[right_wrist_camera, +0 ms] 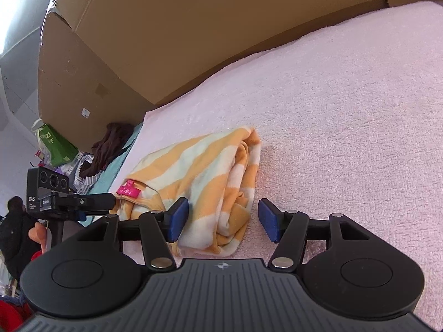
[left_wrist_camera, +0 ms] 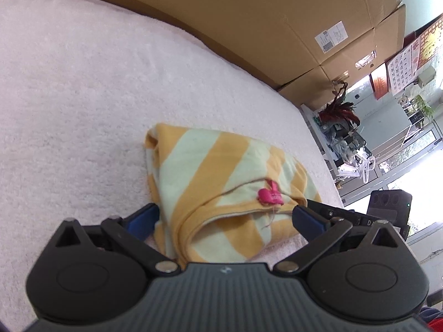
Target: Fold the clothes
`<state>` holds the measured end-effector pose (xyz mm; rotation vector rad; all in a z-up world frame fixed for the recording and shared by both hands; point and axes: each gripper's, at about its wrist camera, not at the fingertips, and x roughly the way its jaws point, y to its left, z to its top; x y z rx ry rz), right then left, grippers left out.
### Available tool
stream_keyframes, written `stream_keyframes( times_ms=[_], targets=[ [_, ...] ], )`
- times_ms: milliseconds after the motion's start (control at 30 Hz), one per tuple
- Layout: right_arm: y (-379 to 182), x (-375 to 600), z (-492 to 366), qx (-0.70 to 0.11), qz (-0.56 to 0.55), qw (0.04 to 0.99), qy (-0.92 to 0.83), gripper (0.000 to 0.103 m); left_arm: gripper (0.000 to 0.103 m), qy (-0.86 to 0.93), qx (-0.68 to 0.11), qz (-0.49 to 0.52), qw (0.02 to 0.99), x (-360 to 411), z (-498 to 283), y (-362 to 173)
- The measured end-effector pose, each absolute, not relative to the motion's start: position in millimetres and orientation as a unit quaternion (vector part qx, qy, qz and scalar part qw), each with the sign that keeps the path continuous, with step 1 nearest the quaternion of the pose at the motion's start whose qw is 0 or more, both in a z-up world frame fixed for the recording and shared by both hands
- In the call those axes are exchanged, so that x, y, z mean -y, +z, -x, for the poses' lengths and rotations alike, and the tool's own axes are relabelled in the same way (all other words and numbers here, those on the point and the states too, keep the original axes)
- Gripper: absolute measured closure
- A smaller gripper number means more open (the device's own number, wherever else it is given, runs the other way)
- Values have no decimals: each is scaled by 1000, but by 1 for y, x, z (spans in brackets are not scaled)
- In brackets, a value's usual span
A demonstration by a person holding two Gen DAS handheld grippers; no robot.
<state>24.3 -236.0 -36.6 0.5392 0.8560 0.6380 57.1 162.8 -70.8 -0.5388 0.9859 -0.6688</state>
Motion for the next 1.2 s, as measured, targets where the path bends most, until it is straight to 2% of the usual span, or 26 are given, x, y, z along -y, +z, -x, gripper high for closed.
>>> stream_keyframes(
  times_ms=[367, 467, 500, 567, 633, 867, 1000, 1200],
  targets=[
    [-36, 222, -31, -404, -247, 819, 324, 41, 3, -303, -460, 240, 799, -150, -60, -68],
    [-38, 223, -30, -401, -254, 819, 323, 45, 4, -301, -458, 237, 802, -148, -59, -68],
    [-38, 224, -29, -400, -255, 820, 320, 49, 7, -300, -456, 240, 803, -149, -59, -68],
    [-39, 226, -25, -394, -252, 824, 321, 52, 13, -298, -452, 244, 805, -152, -58, -69],
    [-39, 227, -22, -387, -249, 828, 321, 54, 26, -295, -447, 252, 806, -156, -59, -71],
    [-33, 224, -18, -364, -239, 843, 318, 67, 50, -286, -403, 232, 838, -152, -46, -66],
    [-20, 221, -21, -350, -235, 849, 320, 70, 65, -288, -385, 238, 844, -159, -49, -56],
    [-2, 196, -54, -316, -220, 860, 335, 71, 65, -264, -342, 219, 875, -184, -76, -28]
  ],
)
